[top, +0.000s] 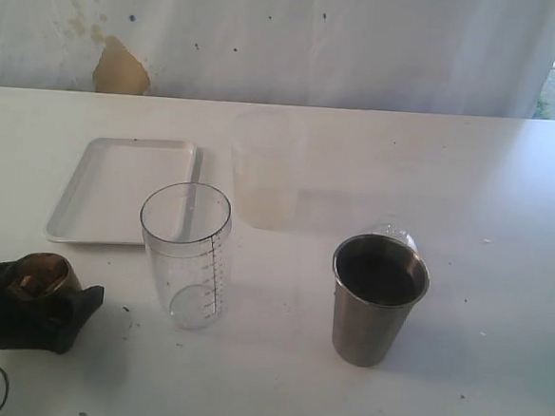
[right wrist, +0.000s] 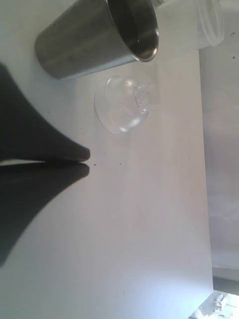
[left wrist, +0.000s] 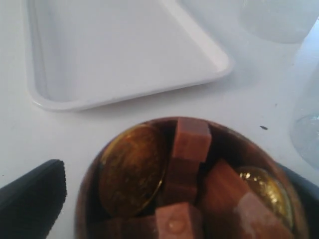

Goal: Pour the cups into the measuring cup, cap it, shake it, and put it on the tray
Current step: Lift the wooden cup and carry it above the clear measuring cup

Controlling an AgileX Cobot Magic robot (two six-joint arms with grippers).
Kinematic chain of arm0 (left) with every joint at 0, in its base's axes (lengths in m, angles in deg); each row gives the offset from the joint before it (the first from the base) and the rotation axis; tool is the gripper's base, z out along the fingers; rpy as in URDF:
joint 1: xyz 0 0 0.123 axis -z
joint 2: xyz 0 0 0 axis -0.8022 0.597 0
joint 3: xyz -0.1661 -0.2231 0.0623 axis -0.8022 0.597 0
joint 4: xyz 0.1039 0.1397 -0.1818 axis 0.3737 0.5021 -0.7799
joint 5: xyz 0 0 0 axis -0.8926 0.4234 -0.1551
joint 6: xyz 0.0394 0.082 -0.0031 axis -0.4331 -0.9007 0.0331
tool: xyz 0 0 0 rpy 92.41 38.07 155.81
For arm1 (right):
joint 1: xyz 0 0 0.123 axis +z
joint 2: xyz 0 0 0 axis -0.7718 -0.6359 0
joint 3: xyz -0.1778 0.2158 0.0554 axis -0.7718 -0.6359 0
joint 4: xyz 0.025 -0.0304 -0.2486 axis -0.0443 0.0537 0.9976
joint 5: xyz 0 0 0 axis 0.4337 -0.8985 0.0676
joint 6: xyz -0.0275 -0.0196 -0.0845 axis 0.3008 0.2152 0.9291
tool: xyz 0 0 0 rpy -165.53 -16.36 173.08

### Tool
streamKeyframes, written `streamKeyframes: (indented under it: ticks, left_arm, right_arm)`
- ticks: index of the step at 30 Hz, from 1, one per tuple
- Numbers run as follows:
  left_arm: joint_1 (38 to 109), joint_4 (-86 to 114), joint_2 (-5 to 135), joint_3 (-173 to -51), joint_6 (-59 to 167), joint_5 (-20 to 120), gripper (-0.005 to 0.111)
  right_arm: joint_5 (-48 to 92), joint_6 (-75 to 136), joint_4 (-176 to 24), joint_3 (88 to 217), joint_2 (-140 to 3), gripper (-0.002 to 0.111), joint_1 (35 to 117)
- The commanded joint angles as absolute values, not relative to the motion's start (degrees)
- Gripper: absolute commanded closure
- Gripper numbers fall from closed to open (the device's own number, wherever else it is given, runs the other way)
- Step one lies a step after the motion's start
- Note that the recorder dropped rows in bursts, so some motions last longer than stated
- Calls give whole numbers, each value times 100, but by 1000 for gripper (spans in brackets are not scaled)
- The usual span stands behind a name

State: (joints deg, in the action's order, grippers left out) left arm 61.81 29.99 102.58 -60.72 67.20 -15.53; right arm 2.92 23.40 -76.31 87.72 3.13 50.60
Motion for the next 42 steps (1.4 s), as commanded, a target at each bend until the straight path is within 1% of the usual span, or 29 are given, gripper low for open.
streamKeyframes:
  ticks: [1, 5, 12, 14, 17, 18, 20, 21, 22, 23, 30, 42]
  left_arm:
    - [6212, 3026, 10371, -6084, 6621, -1313, 10]
    - [6212, 3026, 10571, -6174, 6592, -1458, 13]
    - [6212, 3190, 10720, -6361, 6651, -1600, 13]
    - [6212, 3190, 10720, -6361, 6637, -1635, 18]
    - [6212, 3190, 10720, -6361, 6567, -1635, 38]
    - [6212, 3190, 10720, -6361, 6519, -1594, 50]
    - [6212, 3216, 10720, -6361, 6552, -1528, 70]
    - [6212, 3272, 10720, -6347, 6617, -1541, 87]
    - [6212, 3358, 10720, -6347, 6689, -1552, 100]
    - [6212, 3462, 10720, -6347, 6692, -1573, 106]
    - [6212, 3840, 10709, -6347, 6678, -1965, 107]
    - [6212, 3791, 10595, -6357, 6723, -1975, 107]
  right_arm:
    - [303, 2360, -7631, 8758, 343, 108, 5051]
    - [303, 2360, -7631, 8758, 343, 108, 5051]
    - [303, 2360, -7631, 8758, 343, 108, 5051]
    - [303, 2360, -7631, 8758, 343, 108, 5051]
    - [303, 2360, -7631, 8758, 343, 108, 5051]
    - [303, 2360, -7631, 8758, 343, 108, 5051]
    - [303, 2360, -7631, 8758, 343, 108, 5051]
    - [303, 2360, -7631, 8758, 343, 108, 5051]
    - [303, 2360, -7631, 8758, 343, 108, 5051]
    - [303, 2360, -7631, 8758, 343, 108, 5051]
    - [303, 2360, -7631, 8758, 343, 108, 5051]
    - [303, 2360, -7631, 8758, 343, 108, 5051]
